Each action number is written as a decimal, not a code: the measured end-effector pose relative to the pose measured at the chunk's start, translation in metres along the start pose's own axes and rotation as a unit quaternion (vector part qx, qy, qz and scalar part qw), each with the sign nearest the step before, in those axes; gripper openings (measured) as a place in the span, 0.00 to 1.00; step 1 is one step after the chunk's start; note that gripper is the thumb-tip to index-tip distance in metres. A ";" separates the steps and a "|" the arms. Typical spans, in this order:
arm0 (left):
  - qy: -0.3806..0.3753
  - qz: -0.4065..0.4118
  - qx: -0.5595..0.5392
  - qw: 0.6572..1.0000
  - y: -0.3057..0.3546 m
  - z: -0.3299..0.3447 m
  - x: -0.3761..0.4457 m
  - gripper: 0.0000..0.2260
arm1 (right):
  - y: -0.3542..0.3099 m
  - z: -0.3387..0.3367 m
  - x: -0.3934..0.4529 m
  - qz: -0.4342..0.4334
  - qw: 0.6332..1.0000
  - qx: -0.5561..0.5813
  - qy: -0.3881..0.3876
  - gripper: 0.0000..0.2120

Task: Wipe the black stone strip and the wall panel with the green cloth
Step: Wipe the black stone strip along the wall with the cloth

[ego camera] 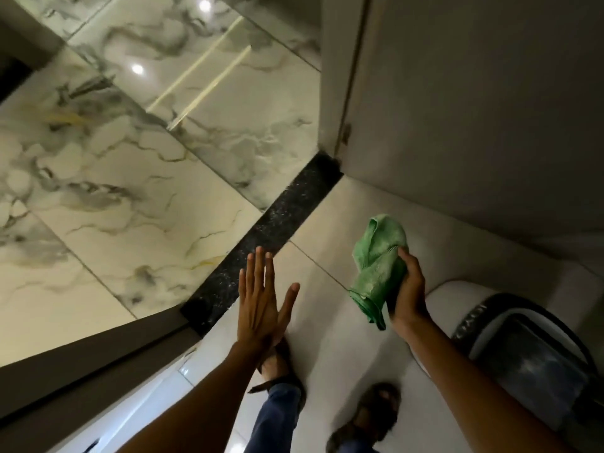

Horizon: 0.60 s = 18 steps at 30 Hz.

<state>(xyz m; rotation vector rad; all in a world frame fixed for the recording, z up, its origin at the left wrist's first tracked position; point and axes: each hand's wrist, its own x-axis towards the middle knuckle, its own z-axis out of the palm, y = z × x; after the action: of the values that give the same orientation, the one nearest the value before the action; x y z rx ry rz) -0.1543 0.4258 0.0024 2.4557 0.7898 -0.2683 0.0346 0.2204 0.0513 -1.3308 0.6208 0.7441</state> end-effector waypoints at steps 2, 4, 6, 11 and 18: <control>0.018 -0.024 -0.004 1.000 -0.035 0.000 -0.001 0.45 | 0.016 0.026 0.013 0.011 1.000 -0.026 -0.001 0.30; 0.035 -0.056 -0.001 0.998 -0.072 0.009 -0.002 0.45 | 0.040 0.049 0.031 0.017 0.999 -0.051 -0.002 0.27; 0.047 -0.088 0.004 0.995 -0.106 0.025 -0.001 0.45 | 0.066 0.065 0.056 0.019 0.997 -0.077 -0.020 0.25; 0.063 -0.158 -0.003 0.985 -0.183 0.087 -0.006 0.45 | 0.137 0.090 0.123 0.016 0.984 -0.152 -0.092 0.26; 0.079 -0.231 -0.025 0.970 -0.277 0.172 -0.021 0.50 | 0.213 0.120 0.189 -0.069 0.949 -0.287 -0.111 0.29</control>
<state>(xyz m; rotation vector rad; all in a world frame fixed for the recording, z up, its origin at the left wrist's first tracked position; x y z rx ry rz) -0.3384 0.5095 -0.2546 2.2373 1.4191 -0.2187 -0.0146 0.3786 -0.2096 -1.7665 0.1217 0.9872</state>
